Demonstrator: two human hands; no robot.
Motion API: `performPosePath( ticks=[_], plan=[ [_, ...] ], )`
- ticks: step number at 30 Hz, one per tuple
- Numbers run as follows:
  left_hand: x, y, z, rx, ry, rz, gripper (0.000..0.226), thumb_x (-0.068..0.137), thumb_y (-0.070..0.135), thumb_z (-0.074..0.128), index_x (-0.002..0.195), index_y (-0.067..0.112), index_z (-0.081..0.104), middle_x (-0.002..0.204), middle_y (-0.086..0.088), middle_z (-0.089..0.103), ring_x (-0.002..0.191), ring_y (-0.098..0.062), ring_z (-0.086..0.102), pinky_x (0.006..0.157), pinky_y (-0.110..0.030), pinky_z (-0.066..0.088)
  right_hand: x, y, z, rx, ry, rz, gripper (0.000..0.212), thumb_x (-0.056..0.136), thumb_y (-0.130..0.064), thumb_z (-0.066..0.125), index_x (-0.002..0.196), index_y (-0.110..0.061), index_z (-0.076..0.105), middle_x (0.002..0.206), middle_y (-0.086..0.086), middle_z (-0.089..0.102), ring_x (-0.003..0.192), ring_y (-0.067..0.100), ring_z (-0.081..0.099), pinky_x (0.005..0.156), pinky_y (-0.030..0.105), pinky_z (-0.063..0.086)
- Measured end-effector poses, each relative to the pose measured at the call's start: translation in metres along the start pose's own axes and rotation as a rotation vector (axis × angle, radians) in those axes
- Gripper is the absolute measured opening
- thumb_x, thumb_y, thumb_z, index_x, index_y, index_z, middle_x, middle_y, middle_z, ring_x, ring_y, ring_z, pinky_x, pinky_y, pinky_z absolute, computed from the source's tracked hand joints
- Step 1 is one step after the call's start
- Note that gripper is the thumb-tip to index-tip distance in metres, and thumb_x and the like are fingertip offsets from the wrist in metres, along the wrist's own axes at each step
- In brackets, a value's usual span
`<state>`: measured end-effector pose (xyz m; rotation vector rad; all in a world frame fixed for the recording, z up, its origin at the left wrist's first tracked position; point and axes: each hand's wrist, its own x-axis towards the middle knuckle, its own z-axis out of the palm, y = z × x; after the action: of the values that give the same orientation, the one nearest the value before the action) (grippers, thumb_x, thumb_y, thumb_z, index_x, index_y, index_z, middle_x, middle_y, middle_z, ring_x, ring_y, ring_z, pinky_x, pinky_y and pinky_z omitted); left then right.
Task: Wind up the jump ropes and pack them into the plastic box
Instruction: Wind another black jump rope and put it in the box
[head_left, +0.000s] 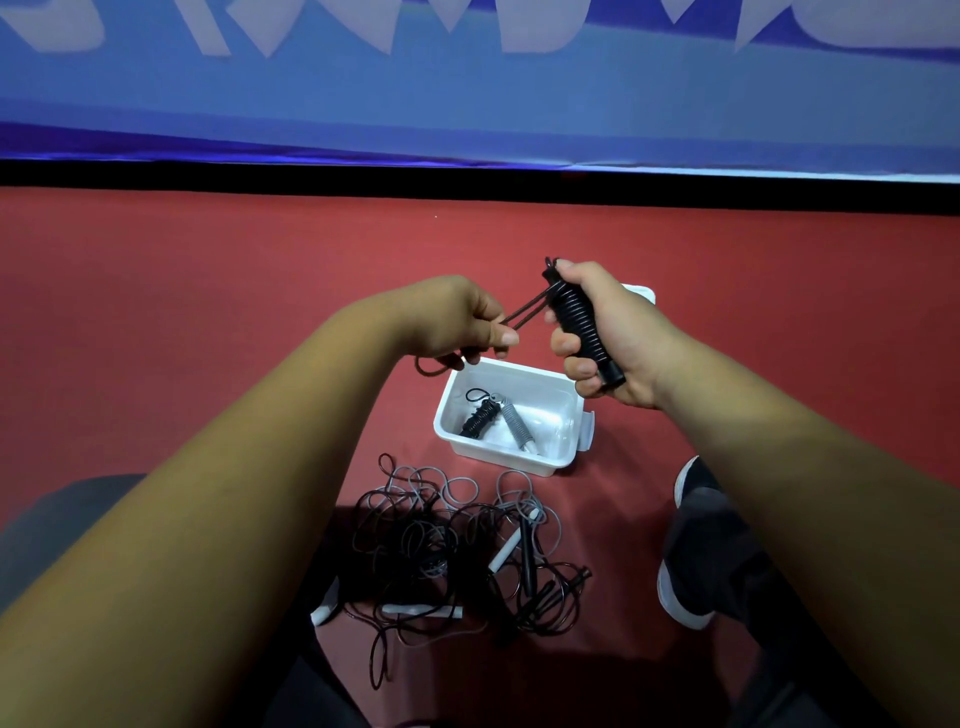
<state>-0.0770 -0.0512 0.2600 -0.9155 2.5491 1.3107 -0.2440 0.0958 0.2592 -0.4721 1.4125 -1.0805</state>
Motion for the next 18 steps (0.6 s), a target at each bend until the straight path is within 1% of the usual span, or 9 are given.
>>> performPosePath(
  ticks=[2,3,6,8,10,11,13,15,18],
  plan=[
    [0.0,-0.002,0.001,0.008,0.01,0.004,0.021,0.101,0.034,0.068,0.091,0.018,0.077,0.073,0.004,0.068,0.071,-0.009,0.063,0.069,-0.03,0.061,-0.003,-0.001,0.0,-0.003,-0.07,0.026,0.052,0.095,-0.071,0.051,0.092,-0.02,0.057,0.063,-0.002,0.041,0.042,0.015,0.028,0.045,0.021,0.024],
    [0.0,-0.003,0.0,0.006,0.012,0.012,0.018,0.101,0.034,0.068,0.091,0.022,0.078,0.077,0.005,0.072,0.074,-0.009,0.066,0.072,-0.032,0.062,-0.004,-0.001,-0.001,-0.006,-0.115,0.041,0.052,0.096,-0.071,0.05,0.092,-0.02,0.057,0.063,-0.001,0.04,0.041,0.015,0.028,0.045,0.021,0.023],
    [0.0,-0.005,-0.001,0.014,0.035,0.039,0.007,0.098,0.029,0.073,0.097,0.029,0.08,0.094,0.0,0.08,0.084,-0.008,0.07,0.088,-0.042,0.06,-0.008,0.001,-0.001,-0.028,-0.248,0.089,0.055,0.098,-0.071,0.044,0.094,-0.018,0.056,0.062,0.0,0.034,0.036,0.013,0.026,0.044,0.019,0.02],
    [0.0,-0.005,-0.001,0.033,0.057,0.055,0.006,0.095,0.027,0.076,0.099,0.027,0.081,0.095,0.001,0.08,0.082,-0.006,0.067,0.091,-0.041,0.058,-0.01,0.003,-0.001,-0.035,-0.329,0.129,0.058,0.099,-0.071,0.042,0.098,-0.016,0.061,0.059,0.0,0.031,0.034,0.012,0.024,0.042,0.018,0.02],
    [-0.001,-0.003,0.0,0.058,0.077,0.081,0.008,0.093,0.021,0.077,0.091,0.027,0.08,0.081,0.011,0.077,0.072,-0.001,0.063,0.083,-0.034,0.056,-0.013,0.004,-0.001,-0.052,-0.423,0.172,0.064,0.099,-0.07,0.041,0.113,-0.014,0.07,0.057,-0.001,0.028,0.033,0.011,0.023,0.04,0.017,0.021],
    [-0.001,-0.002,0.0,0.064,0.087,0.086,0.015,0.093,0.015,0.076,0.085,0.028,0.079,0.072,0.015,0.073,0.066,0.001,0.061,0.076,-0.031,0.056,-0.015,0.004,0.0,-0.07,-0.469,0.196,0.067,0.098,-0.07,0.042,0.124,-0.016,0.072,0.056,-0.002,0.028,0.033,0.01,0.023,0.039,0.017,0.021],
    [-0.002,0.0,0.0,0.033,0.07,0.087,0.026,0.093,0.004,0.072,0.08,0.027,0.076,0.063,0.018,0.067,0.06,0.002,0.06,0.067,-0.026,0.056,-0.018,0.006,0.003,-0.11,-0.54,0.253,0.066,0.098,-0.068,0.042,0.139,-0.023,0.069,0.057,-0.001,0.029,0.032,0.009,0.025,0.038,0.015,0.023],
    [-0.003,0.0,0.001,0.01,0.055,0.095,0.024,0.092,-0.002,0.069,0.084,0.02,0.077,0.064,0.013,0.068,0.062,-0.004,0.062,0.067,-0.026,0.056,-0.018,0.011,0.005,-0.14,-0.583,0.308,0.062,0.102,-0.066,0.04,0.145,-0.029,0.064,0.058,0.002,0.033,0.032,0.009,0.029,0.037,0.014,0.026],
    [-0.004,0.006,0.001,0.014,0.07,0.127,0.018,0.089,0.001,0.072,0.091,0.017,0.079,0.078,-0.002,0.076,0.07,-0.011,0.067,0.071,-0.03,0.06,-0.016,0.017,0.006,-0.199,-0.604,0.348,0.055,0.103,-0.065,0.042,0.147,-0.038,0.061,0.064,0.002,0.04,0.033,0.007,0.032,0.038,0.013,0.027]
  ],
)
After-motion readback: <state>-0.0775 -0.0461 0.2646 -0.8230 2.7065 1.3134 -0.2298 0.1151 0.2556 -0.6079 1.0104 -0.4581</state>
